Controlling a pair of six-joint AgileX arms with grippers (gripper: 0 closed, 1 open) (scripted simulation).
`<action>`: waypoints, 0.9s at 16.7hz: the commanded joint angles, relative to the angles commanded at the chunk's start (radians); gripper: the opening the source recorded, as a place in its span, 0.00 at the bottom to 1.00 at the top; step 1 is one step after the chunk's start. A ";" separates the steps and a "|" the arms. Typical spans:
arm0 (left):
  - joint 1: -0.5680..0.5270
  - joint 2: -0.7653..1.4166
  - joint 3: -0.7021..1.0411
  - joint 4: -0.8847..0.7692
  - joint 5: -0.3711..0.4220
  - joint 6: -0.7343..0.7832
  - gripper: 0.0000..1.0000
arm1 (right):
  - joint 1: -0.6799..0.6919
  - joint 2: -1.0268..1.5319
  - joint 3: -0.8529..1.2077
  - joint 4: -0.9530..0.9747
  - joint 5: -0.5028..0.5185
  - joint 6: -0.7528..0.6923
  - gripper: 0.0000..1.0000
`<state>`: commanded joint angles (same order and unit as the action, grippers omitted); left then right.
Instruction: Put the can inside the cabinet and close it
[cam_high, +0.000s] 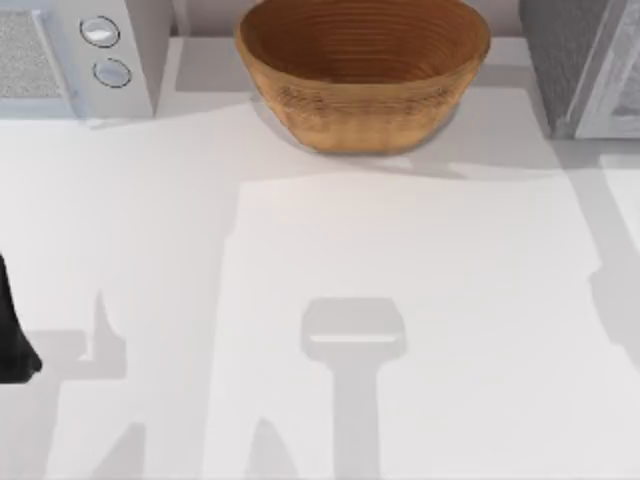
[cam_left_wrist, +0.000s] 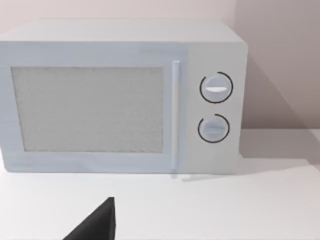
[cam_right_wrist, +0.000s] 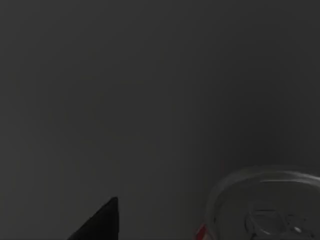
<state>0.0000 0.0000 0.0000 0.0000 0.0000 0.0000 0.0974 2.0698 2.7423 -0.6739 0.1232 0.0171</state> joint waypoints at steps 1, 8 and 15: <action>0.000 0.000 0.000 0.000 0.000 0.000 1.00 | -0.001 -0.021 -0.028 0.007 -0.001 0.000 1.00; 0.000 0.000 0.000 0.000 0.000 0.000 1.00 | -0.017 -0.358 -0.475 0.117 -0.021 -0.003 1.00; 0.000 0.000 0.000 0.000 0.000 0.000 1.00 | -0.042 -0.896 -1.187 0.292 -0.053 -0.007 1.00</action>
<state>0.0000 0.0000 0.0000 0.0000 0.0000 0.0000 0.0552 1.1740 1.5549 -0.3823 0.0699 0.0098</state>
